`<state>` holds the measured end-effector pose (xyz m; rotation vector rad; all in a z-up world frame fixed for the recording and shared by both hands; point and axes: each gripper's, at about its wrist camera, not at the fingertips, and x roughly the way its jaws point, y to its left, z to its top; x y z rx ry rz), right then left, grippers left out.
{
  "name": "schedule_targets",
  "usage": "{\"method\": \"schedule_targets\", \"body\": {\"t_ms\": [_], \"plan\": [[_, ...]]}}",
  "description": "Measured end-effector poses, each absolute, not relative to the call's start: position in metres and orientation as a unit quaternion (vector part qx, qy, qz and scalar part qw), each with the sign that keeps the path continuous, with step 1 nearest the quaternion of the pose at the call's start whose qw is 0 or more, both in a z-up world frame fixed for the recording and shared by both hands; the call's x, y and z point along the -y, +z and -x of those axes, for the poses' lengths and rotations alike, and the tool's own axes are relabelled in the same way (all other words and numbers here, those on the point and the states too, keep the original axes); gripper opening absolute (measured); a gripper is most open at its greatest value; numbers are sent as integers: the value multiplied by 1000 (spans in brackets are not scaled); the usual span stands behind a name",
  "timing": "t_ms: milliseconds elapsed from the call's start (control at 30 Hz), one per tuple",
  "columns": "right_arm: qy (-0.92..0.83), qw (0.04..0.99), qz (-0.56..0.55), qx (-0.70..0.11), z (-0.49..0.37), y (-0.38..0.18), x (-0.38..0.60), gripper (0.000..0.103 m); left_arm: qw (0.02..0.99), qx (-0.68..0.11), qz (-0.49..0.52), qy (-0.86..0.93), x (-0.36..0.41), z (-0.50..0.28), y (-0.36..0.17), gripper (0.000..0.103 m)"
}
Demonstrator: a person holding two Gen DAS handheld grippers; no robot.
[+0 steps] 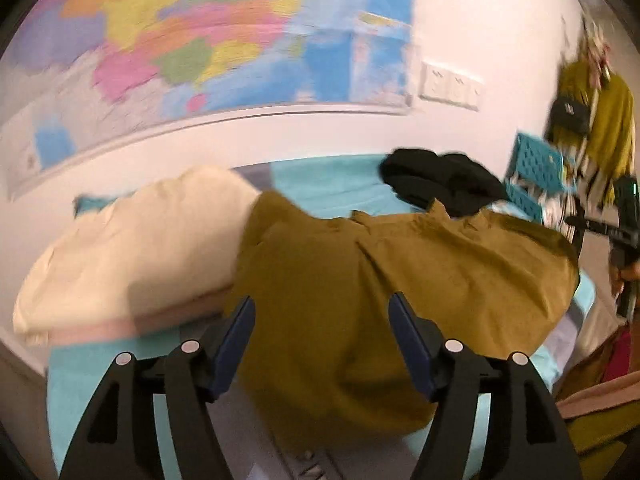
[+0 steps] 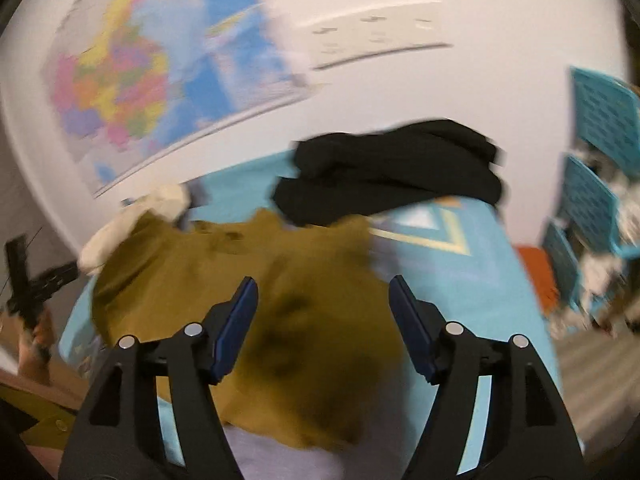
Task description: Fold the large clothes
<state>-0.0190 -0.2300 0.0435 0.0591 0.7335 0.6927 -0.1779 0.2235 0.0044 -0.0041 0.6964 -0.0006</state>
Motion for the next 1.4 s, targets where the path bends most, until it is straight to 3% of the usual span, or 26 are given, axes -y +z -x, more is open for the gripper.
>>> {"method": "schedule_targets", "body": {"t_ms": [133,200,267,300,333,433,467,533,733,800,967,1067,1100,1200,1267,1400], "plan": [[354,844,38,-400,3,14,170,66,917,-398,-8,-22,-200,132,-26,63],[341,840,53,-419,-7,0,157,62,900,-435,-17,-15,-192,110,-47,54],[339,835,53,-431,-14,-13,152,52,890,-456,-19,-4,-189,96,-61,45],[332,839,48,-430,-16,-15,152,38,883,-469,-18,2,-189,88,-69,42],[327,841,49,-428,-17,-15,152,15,881,-473,-17,3,-190,84,-72,40],[331,845,57,-416,-14,-12,151,6,883,-469,-10,5,-191,75,-72,22],[329,848,61,-411,-13,-10,150,5,883,-469,-9,9,-191,72,-71,11],[319,864,57,-386,-13,1,148,4,881,-472,7,9,-196,65,-67,7],[304,913,40,-269,-16,58,146,2,907,-420,38,5,-208,60,-34,4],[296,910,68,-281,-21,50,137,3,910,-414,29,20,-205,57,-33,4],[279,865,115,-400,-52,-20,124,3,889,-456,24,27,-207,44,-64,6],[274,865,117,-404,-53,-24,124,3,891,-453,21,24,-207,50,-66,12],[272,866,116,-404,-53,-22,124,7,894,-448,20,18,-205,52,-64,17],[282,871,82,-394,-49,-7,132,45,904,-426,4,29,-200,61,-54,32],[291,876,68,-377,-39,4,137,45,909,-415,-7,29,-194,67,-49,34],[321,882,34,-343,-16,29,144,49,921,-387,-34,32,-176,79,-38,50]]}}
